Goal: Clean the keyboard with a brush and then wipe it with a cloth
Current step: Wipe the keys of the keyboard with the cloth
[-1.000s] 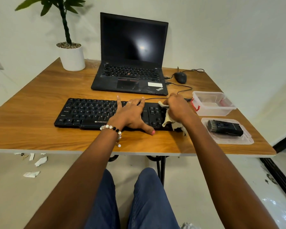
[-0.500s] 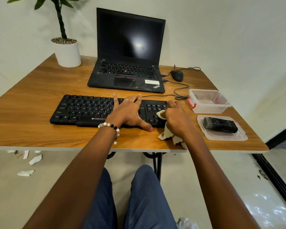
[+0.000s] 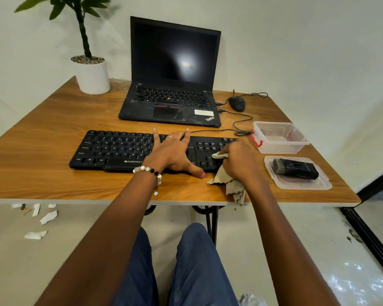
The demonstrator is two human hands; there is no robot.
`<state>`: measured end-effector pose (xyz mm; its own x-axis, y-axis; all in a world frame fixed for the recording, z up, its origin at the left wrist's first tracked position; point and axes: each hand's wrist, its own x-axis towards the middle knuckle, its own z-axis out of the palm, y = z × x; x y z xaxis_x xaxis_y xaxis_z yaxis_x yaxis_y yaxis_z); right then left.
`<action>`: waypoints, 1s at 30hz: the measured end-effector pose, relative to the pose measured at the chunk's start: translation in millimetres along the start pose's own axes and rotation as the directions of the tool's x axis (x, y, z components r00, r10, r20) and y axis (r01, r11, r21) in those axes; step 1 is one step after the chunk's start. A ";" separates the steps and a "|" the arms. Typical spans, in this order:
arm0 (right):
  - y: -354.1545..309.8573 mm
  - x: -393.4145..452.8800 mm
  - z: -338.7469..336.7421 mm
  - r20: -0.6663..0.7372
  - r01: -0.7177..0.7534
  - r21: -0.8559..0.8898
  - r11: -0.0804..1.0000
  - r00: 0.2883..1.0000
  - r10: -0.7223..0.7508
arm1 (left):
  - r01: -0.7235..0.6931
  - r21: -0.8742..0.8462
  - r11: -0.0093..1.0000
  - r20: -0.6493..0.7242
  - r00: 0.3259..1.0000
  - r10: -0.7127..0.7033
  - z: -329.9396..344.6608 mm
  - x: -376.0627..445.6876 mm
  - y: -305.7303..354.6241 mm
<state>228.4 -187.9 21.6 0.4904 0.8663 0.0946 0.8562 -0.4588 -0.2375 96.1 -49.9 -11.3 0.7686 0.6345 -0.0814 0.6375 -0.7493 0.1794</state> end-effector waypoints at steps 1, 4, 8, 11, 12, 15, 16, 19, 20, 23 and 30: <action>-0.4 -0.6 2.6 0.014 0.010 -0.048 0.999 1.000 -0.009 | 0.001 0.001 1.000 0.000 1.000 -0.001 0.5 0.5 0.1; -3.8 -1.8 -1.3 -0.009 0.011 0.088 0.996 1.000 -0.011 | 0.001 0.002 1.000 0.002 1.000 -0.001 0.6 -0.4 1.6; -21.0 -3.3 -3.6 -0.054 0.030 0.233 0.972 0.998 -0.018 | 0.000 -0.010 1.000 -0.004 1.000 0.000 0.5 -0.6 0.5; -34.3 -4.1 10.0 0.053 0.130 0.067 0.989 0.990 -0.134 | -0.001 -0.002 1.000 -0.004 1.000 0.001 -0.7 -1.1 1.2; -36.1 -5.9 12.7 0.078 0.170 0.024 0.985 0.982 -0.172 | -0.001 -0.003 1.000 -0.005 1.000 0.001 -0.6 -1.3 1.5; -29.6 -10.6 12.4 0.111 0.296 -0.014 0.955 0.950 -0.293 | -0.001 -0.014 1.000 -0.010 1.000 0.001 -0.4 -1.1 1.0; -24.3 -12.6 10.8 0.123 0.329 0.009 0.944 0.937 -0.328 | -0.001 -0.018 1.000 -0.009 1.000 0.001 0.2 -0.7 0.9; -7.7 -18.5 5.8 0.154 0.398 0.111 0.910 0.898 -0.412 | 0.002 -0.014 1.000 -0.001 1.000 -0.002 1.6 -0.4 1.2; -0.7 -19.6 3.8 0.157 0.420 0.141 0.897 0.885 -0.439 | 0.003 -0.009 1.000 0.002 1.000 -0.003 1.8 -0.1 1.5; 19.8 -18.6 -10.1 0.196 0.363 0.227 0.904 0.892 -0.407 | -0.001 -0.005 1.000 0.002 1.000 0.001 1.3 -1.3 1.4; 18.6 -7.4 -15.0 -0.025 0.140 0.104 0.985 0.990 -0.138 | -0.012 -0.009 1.000 0.006 1.000 0.012 0.0 -1.6 0.1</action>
<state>243.2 -205.8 31.0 0.3718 0.9160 0.1506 0.8947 -0.3104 -0.3212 94.9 -51.0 -11.1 0.7767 0.6240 -0.0851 0.6275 -0.7553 0.1889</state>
